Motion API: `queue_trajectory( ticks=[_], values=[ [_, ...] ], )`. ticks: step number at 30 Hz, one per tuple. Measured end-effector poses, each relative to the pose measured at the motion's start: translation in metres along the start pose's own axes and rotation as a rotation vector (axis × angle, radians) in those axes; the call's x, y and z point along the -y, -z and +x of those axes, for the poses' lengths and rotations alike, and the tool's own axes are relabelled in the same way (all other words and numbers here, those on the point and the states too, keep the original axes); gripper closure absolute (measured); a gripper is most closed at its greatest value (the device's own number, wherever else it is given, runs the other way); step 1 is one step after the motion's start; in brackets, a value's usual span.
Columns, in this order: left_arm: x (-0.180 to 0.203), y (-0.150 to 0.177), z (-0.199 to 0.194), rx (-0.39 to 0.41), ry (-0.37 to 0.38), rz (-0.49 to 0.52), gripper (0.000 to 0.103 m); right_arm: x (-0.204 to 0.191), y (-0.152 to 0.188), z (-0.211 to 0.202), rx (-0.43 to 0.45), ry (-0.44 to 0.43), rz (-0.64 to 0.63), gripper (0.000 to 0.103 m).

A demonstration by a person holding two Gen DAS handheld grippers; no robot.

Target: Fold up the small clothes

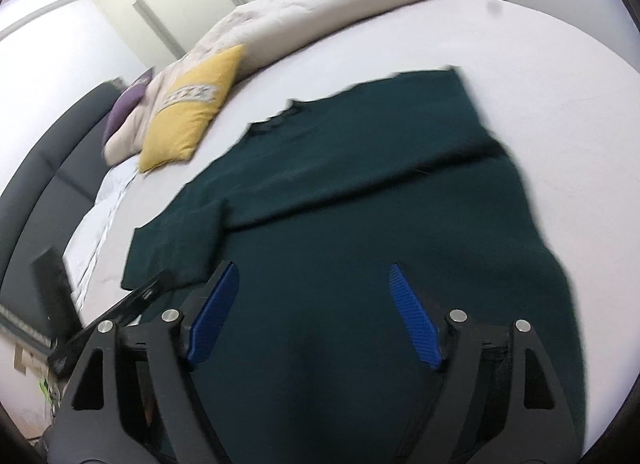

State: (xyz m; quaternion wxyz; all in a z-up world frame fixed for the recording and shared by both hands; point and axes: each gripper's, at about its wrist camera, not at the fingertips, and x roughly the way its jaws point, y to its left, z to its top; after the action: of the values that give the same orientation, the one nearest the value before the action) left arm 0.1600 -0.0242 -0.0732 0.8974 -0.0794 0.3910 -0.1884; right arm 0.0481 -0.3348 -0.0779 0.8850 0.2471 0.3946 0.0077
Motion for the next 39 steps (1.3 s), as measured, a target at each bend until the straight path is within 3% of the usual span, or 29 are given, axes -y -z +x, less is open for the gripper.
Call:
queue_trajectory(
  ticks=[5, 11, 13, 17, 18, 25, 29, 33, 39],
  values=[
    [-0.054, 0.007, -0.042, 0.041, -0.01, -0.093, 0.031, -0.053, -0.018, 0.055, -0.087, -0.063, -0.055, 0.026],
    [-0.107, 0.013, -0.064, 0.053, -0.038, -0.188, 0.032, -0.102, -0.025, 0.133, -0.227, -0.043, -0.066, 0.028],
    [-0.119, 0.014, -0.068, 0.054, -0.036, -0.211, 0.032, -0.117, -0.021, 0.153, -0.254, 0.026, -0.119, 0.039],
    [-0.133, 0.015, -0.068, 0.055, -0.041, -0.246, 0.032, -0.135, -0.017, 0.153, -0.256, 0.07, -0.195, 0.089],
    [-0.134, 0.015, -0.068, 0.055, -0.04, -0.253, 0.032, -0.136, -0.017, 0.149, -0.247, 0.072, -0.208, 0.096],
    [-0.134, 0.001, -0.066, 0.076, -0.052, -0.268, 0.032, -0.171, -0.042, 0.093, -0.096, 0.069, -0.377, 0.097],
    [-0.138, -0.013, -0.061, 0.087, -0.065, -0.277, 0.032, -0.147, -0.08, 0.064, -0.028, 0.079, -0.348, 0.097],
    [-0.137, -0.034, -0.046, 0.076, -0.106, -0.241, 0.032, -0.096, -0.108, 0.059, -0.015, 0.133, -0.275, 0.097],
    [-0.133, -0.071, 0.011, 0.002, -0.163, -0.199, 0.032, -0.022, -0.114, 0.077, -0.058, 0.16, -0.144, 0.097]
  ],
)
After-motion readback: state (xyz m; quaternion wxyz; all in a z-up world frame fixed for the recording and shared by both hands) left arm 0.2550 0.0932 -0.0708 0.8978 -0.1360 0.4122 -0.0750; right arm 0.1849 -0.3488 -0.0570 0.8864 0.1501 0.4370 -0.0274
